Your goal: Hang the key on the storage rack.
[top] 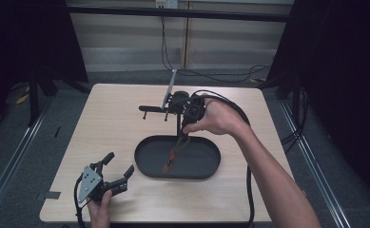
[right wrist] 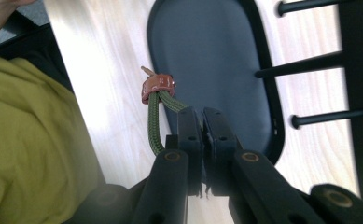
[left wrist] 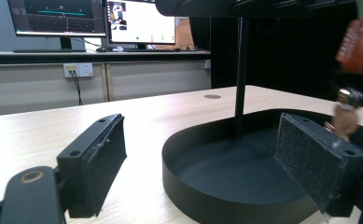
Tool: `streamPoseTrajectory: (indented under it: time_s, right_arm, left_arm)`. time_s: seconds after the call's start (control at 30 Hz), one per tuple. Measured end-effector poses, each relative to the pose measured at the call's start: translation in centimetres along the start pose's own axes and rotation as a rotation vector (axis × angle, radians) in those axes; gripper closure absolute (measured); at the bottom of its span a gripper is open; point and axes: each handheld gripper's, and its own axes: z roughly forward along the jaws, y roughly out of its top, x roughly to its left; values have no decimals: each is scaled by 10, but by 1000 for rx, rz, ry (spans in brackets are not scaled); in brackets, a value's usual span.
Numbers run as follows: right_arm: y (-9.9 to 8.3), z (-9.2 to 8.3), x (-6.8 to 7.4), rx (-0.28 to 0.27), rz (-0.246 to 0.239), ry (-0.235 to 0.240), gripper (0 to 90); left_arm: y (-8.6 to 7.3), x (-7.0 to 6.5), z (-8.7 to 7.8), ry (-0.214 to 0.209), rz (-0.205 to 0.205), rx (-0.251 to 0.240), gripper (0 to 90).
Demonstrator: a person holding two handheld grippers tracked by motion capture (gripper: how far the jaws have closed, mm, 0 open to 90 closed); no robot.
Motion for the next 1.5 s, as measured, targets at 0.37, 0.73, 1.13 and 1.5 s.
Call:
streamPoseTrajectory:
  time_s: [0.37, 0.73, 1.13, 1.5]
  right_arm:
    - [8, -7, -13, -4, 23, -3, 871]
    - [7, -8, -33, -15, 76, -45, 871]
    - [4, 0, -52, -14, 128, -50, 870]
    - [3, 4, -67, -50, 133, -58, 865]
  left_arm:
    - [0, 0, 0, 2, 3, -7, 160]
    - [0, 0, 0, 1, -1, -9, 161]
    - [0, 0, 0, 1, 4, -6, 161]
    - [0, 0, 0, -2, 4, -7, 160]
